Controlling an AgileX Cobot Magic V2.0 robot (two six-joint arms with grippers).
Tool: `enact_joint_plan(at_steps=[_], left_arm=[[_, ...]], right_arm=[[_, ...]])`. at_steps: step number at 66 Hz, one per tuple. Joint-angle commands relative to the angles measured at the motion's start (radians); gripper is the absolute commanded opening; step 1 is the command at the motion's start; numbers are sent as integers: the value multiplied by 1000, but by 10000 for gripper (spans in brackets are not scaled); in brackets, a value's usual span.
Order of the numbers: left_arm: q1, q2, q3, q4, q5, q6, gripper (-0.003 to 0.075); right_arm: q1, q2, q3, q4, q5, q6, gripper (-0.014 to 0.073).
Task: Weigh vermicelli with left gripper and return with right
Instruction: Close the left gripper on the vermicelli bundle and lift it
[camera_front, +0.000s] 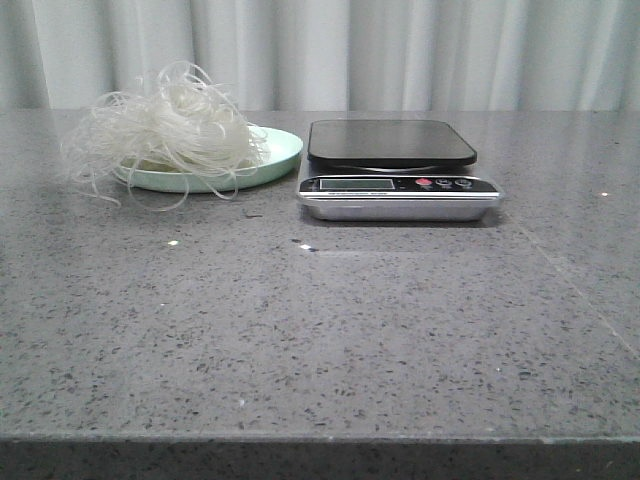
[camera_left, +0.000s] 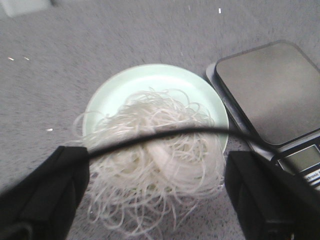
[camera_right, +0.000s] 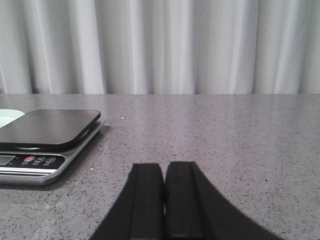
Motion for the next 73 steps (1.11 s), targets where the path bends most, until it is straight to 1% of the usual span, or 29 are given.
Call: enact_joint_plan(at_steps=[1,9,20,30,44,48,52,53,54,56,57,58,59,60,61,63,65,66,70,73], left_arm=[[-9,90,-138,-4,38,-1,600],[-9,222,-253,-4,106,-1,600],[-7,328,-327,5,190,-1,600],[-7,390,-338,10,219,-3,600],[-7,449,-338,74,291,-28,594],[-7,461,-342,74,309,-28,559],[-7,463,-347,74,314,-28,454],[-7,463,-348,74,316,-28,438],[-7,463,-351,74,316,-28,384],[-7,463,-358,74,316,-28,303],[-7,463,-360,74,316,-28,281],[-7,463,-365,74,318,-28,214],[-7,463,-370,74,318,-28,192],[-7,463,-377,71,320,-28,124],[-7,463,-380,69,320,-28,106],[-7,463,-399,66,325,-28,125],[-7,463,-419,58,332,-28,160],[-7,463,-437,52,338,-28,162],[-7,463,-502,22,354,-28,130],[-9,463,-550,-4,360,-28,126]], right_arm=[[-8,-16,-8,-9,-74,-6,157],[-8,-16,-8,-9,-74,-6,157],[-8,-16,-8,-9,-74,-6,157],[-8,-16,-8,-9,-74,-6,157],[-8,-16,-8,-9,-74,-6,157],[-8,-16,-8,-9,-74,-6,157],[-8,-16,-8,-9,-74,-6,157],[-8,-16,-8,-9,-74,-6,157],[-8,-16,-8,-9,-74,-6,157],[-8,-16,-8,-9,-74,-6,157],[-8,-16,-8,-9,-74,-6,157],[-8,-16,-8,-9,-74,-6,157],[-8,-16,-8,-9,-74,-6,157],[-8,-16,-8,-9,-74,-6,157],[-8,-16,-8,-9,-74,-6,157],[-8,-16,-8,-9,-74,-6,157],[-8,-16,-8,-9,-74,-6,157],[-8,-16,-8,-9,-74,-6,157],[-8,-16,-8,-9,-74,-6,157],[-8,-16,-8,-9,-74,-6,157]])
